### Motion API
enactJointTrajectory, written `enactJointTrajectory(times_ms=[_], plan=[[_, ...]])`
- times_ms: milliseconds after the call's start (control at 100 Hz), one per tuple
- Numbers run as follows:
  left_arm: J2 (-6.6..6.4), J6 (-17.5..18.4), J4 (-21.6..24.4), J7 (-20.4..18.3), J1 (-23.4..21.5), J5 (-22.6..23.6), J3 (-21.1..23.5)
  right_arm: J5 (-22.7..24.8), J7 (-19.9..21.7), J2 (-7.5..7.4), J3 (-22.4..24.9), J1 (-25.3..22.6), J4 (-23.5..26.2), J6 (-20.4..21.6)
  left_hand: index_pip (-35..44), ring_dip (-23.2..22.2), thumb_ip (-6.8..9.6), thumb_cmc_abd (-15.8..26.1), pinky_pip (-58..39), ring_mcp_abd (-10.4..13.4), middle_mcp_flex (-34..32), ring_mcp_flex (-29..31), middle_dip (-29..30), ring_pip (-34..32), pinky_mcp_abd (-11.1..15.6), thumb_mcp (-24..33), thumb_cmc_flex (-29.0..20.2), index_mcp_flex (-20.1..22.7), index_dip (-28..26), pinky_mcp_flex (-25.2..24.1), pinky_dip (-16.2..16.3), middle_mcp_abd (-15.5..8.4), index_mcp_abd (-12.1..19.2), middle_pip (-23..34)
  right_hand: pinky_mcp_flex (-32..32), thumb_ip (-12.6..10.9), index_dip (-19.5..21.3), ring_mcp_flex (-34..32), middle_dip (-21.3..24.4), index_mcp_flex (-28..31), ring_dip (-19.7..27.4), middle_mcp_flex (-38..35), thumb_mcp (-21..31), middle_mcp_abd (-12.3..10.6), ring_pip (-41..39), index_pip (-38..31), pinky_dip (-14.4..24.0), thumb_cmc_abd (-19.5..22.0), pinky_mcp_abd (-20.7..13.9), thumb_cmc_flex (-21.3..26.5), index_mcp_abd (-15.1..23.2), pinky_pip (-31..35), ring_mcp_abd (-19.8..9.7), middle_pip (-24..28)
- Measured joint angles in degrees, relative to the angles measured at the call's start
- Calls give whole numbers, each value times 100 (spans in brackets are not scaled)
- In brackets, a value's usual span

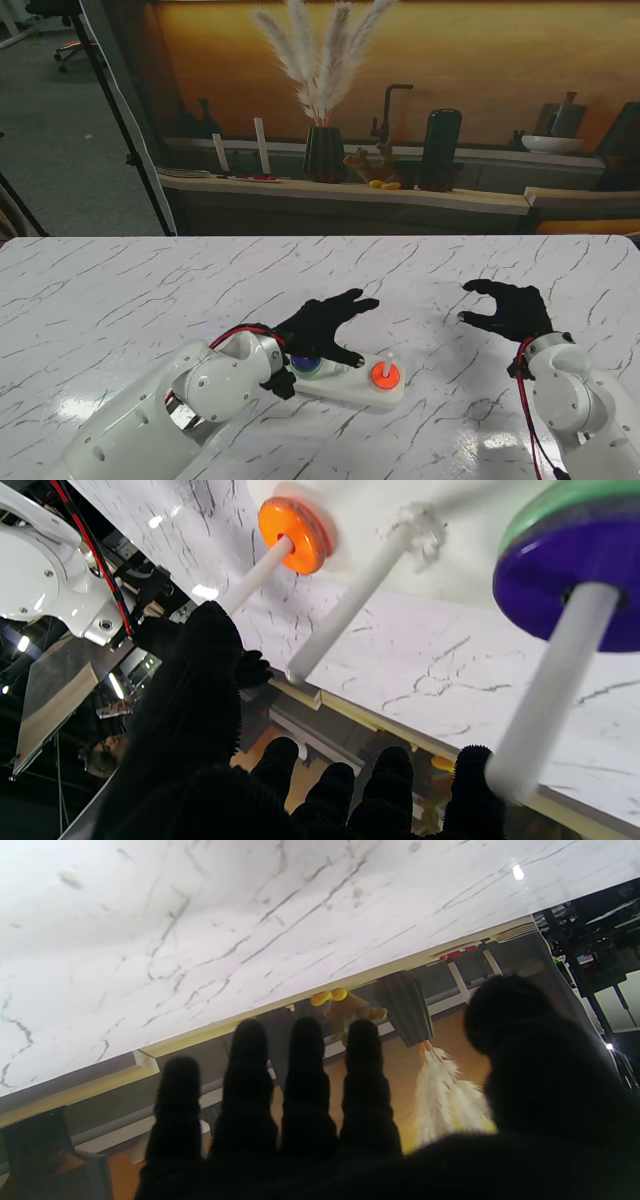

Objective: Move the three rings of the Hanoi Tower from the left rod to the right rod

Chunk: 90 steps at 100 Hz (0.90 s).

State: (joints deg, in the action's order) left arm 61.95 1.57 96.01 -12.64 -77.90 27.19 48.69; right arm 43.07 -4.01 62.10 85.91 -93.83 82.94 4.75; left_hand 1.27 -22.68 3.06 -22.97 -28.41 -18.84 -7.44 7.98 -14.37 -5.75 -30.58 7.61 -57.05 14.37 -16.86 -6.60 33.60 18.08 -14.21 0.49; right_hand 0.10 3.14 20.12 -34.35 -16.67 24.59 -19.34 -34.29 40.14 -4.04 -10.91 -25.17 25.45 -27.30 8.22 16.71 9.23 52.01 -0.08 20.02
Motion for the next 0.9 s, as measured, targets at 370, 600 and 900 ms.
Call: enactJointTrajectory(times_ms=[370, 600, 900], plan=[[-87, -12, 647, -211, -774, 575, 1083, -7, -15, 4, -5, 4, -3, -1, 104, 0, 0, 4, 0, -2, -13, 75, -62, 0, 0, -123, 0, 168, 0, 53, 44, 1, 0, 0, 2, 0, 0, 0, 0, 0, 0, -1, 0, 0, -1, 0, 0, 0, 1, 0, 0, 10, 0, 33], [-147, 7, 593, -139, -1144, 734, 1387, -7, -21, 5, -4, 2, -2, -5, 186, 0, 0, 4, 0, -2, -113, 128, -147, 0, 0, -139, -1, 241, 0, 92, 93, 4, 0, 121, 3, 0, 0, 0, 0, 1, 0, -1, 0, 0, -2, 0, 0, 1, 1, 0, 0, 11, 0, 34], [-140, 5, 314, 177, -1310, 788, 1449, -2, -3, 4, 0, -5, 9, -13, 236, -4, 0, 4, 0, -4, -266, 149, -156, -20, 0, -140, -1, 302, -66, 116, 127, 4, -1, 130, 3, 0, 0, 0, 0, 2, 0, -1, 0, 0, -3, 0, 0, 1, 1, 0, 0, 13, 0, 34]])
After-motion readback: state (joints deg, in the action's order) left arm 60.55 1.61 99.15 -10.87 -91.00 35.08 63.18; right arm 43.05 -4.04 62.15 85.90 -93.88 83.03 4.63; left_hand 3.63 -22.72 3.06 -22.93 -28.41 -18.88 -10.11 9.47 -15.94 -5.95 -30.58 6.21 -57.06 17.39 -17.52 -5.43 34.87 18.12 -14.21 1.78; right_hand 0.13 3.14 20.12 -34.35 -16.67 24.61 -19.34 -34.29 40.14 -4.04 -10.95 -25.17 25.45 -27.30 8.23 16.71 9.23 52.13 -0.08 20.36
